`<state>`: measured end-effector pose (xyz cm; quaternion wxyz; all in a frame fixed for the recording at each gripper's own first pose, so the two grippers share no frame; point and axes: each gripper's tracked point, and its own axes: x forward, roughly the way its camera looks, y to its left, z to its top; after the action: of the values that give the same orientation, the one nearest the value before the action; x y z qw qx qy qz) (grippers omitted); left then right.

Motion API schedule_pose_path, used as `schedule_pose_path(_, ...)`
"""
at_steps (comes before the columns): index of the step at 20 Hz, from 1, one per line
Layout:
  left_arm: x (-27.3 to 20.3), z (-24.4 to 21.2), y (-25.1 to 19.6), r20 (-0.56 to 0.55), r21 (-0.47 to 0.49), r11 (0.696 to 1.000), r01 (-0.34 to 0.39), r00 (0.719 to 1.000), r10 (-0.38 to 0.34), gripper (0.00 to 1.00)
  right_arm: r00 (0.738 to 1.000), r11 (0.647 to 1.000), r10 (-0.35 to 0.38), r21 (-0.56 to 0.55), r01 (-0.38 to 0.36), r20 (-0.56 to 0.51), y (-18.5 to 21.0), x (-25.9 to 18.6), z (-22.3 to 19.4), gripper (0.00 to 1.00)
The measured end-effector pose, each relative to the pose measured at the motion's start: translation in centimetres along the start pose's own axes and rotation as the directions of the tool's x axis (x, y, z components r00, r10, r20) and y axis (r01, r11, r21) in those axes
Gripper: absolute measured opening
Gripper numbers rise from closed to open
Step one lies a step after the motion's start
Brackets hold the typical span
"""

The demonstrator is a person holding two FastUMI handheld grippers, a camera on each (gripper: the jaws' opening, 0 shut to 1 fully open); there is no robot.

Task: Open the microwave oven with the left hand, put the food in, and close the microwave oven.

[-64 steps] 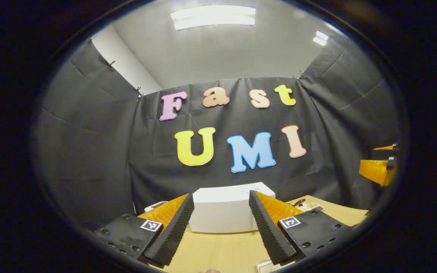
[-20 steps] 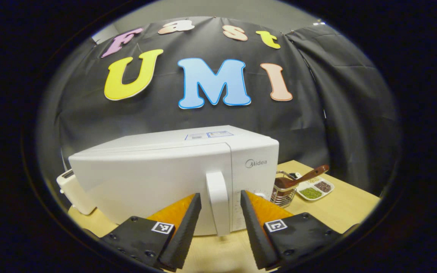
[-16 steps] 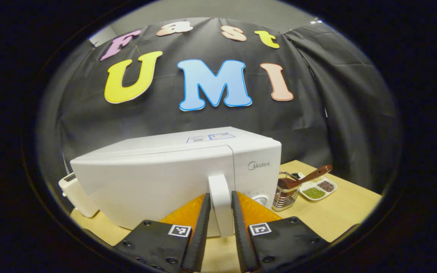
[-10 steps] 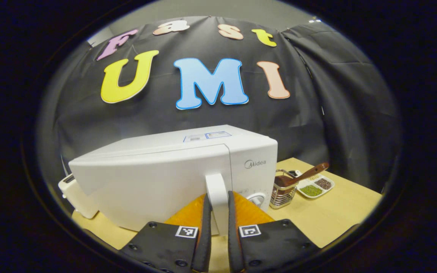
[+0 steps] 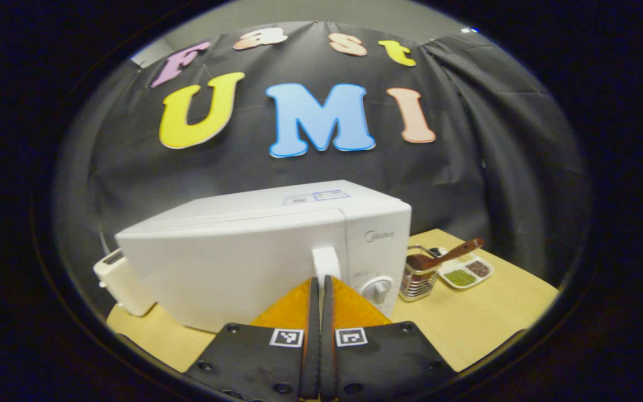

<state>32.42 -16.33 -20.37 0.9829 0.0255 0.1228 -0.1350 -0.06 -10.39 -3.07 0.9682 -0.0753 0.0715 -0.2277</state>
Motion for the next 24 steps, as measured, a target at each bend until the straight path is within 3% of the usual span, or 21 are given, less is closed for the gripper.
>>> schedule_pose_path(3,-2.7,-0.5,-3.1,0.023,0.130,0.989,0.068,0.997,-0.071,0.06,0.998,0.998,0.067,0.013,-0.067,0.010,1.0,0.4,-0.1,0.96)
schedule_pose_path(6,-4.0,-2.6,-2.8,-0.012,0.163,0.986,0.039,0.999,-0.037,0.07,0.993,0.992,0.118,0.030,-0.119,0.023,1.7,0.5,0.1,0.96)
schedule_pose_path(7,-4.3,-3.1,-2.4,-0.026,0.136,0.990,0.026,0.999,-0.022,0.01,0.991,0.991,0.129,0.028,-0.130,0.023,1.8,0.5,0.0,0.96)
schedule_pose_path(10,-3.5,-4.1,-1.0,-0.067,0.098,0.995,-0.011,0.998,0.017,0.34,0.993,0.993,0.118,0.015,-0.119,0.024,1.0,0.7,0.0,0.96)
schedule_pose_path(11,-3.1,-4.0,-0.8,-0.071,0.088,0.996,-0.010,0.997,0.016,0.55,0.993,0.993,0.112,0.018,-0.113,0.018,0.9,0.6,-0.2,0.96)
schedule_pose_path(13,-2.0,-3.6,-0.6,-0.067,0.076,0.997,-0.010,0.998,0.015,0.66,0.996,0.996,0.091,0.012,-0.091,0.008,0.4,0.7,-0.4,0.96)
schedule_pose_path(14,-1.5,-3.3,-0.5,-0.066,0.069,0.998,-0.014,0.998,0.018,0.80,0.997,0.997,0.082,0.007,-0.082,0.004,0.2,0.7,-0.3,0.96)
schedule_pose_path(15,-0.8,-3.1,-0.6,-0.065,0.058,0.998,-0.013,0.998,0.017,0.84,0.997,0.997,0.076,0.000,-0.076,0.003,0.1,0.6,-0.3,0.96)
schedule_pose_path(16,-0.3,-2.9,-0.9,-0.064,0.044,0.999,-0.011,0.998,0.013,0.72,0.998,0.998,0.070,-0.010,-0.070,0.003,0.1,0.6,-0.2,0.96)
schedule_pose_path(17,0.3,-2.8,-1.1,-0.065,0.033,0.999,-0.010,0.998,0.012,0.78,0.998,0.998,0.062,-0.022,-0.062,0.003,0.0,0.6,-0.3,0.96)
schedule_pose_path(22,3.6,-1.6,-0.6,-0.085,-0.047,0.999,-0.027,0.996,0.023,0.82,0.999,0.998,0.042,-0.051,-0.043,-0.007,0.2,0.3,-0.4,0.96)
schedule_pose_path(24,4.8,-1.6,-0.7,-0.107,-0.085,0.996,-0.018,0.994,0.009,0.58,0.999,0.998,0.033,-0.060,-0.034,-0.009,0.1,0.2,-0.5,0.96)
